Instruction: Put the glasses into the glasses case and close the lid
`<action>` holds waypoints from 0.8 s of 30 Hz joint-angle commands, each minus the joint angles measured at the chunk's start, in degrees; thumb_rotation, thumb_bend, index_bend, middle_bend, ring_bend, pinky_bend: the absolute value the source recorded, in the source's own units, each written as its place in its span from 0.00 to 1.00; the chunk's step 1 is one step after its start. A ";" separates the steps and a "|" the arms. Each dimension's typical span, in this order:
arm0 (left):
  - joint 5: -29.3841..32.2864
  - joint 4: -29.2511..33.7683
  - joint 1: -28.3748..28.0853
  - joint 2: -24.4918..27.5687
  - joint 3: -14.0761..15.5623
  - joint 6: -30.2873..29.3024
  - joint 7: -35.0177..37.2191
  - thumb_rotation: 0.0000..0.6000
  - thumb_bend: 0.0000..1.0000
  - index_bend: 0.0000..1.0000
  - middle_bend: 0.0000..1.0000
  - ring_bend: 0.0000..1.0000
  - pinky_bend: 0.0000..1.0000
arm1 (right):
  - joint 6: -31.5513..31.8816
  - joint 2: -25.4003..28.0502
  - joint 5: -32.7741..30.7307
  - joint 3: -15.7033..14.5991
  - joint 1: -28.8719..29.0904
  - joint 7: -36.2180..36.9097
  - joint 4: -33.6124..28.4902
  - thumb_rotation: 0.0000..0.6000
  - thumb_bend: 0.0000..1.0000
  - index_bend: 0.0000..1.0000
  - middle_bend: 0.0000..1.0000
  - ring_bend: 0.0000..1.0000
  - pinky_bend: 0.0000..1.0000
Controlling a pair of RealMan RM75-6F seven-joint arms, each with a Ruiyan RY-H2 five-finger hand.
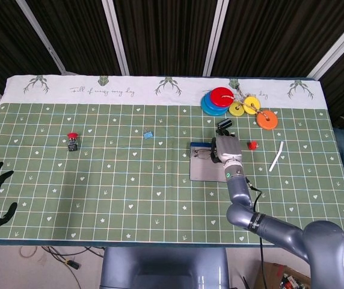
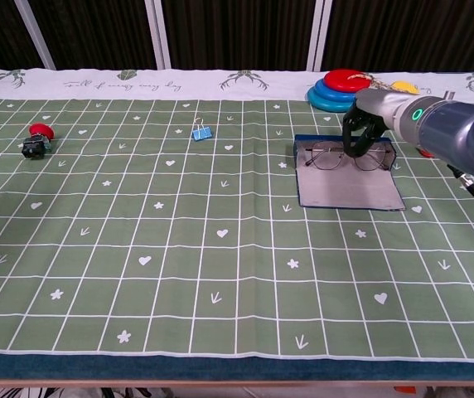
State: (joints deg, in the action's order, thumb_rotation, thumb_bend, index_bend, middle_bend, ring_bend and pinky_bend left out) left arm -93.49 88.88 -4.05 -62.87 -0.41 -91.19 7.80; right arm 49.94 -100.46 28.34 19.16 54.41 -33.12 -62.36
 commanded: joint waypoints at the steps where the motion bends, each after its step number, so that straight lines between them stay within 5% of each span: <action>1: 0.05 0.03 0.01 0.03 -0.02 -0.01 0.06 1.00 0.34 0.14 0.00 0.00 0.00 | -0.44 -0.04 0.01 0.00 0.12 0.02 0.19 1.00 0.60 0.68 0.16 0.12 0.21; 6: 0.06 0.07 0.02 0.11 0.00 0.02 0.13 1.00 0.34 0.14 0.00 0.00 0.00 | -0.78 0.08 0.23 0.02 0.33 -0.05 0.30 1.00 0.58 0.61 0.16 0.12 0.21; 15: 0.02 0.08 0.02 0.10 0.05 0.06 0.06 1.00 0.34 0.14 0.00 0.00 0.00 | -0.16 1.74 -1.36 -0.61 0.44 -2.59 -2.45 1.00 0.48 0.29 0.15 0.12 0.21; 24: 0.04 0.15 0.12 0.13 0.01 -0.14 0.04 1.00 0.34 0.14 0.00 0.00 0.00 | 1.87 2.72 -2.00 0.02 0.52 -3.01 -4.80 1.00 0.42 0.22 0.15 0.12 0.21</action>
State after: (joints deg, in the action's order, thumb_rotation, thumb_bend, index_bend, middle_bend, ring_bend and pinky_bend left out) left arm -93.45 89.04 -3.93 -62.74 -0.40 -91.33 7.85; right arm 51.48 -97.96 26.30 18.82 55.02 -36.57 -66.70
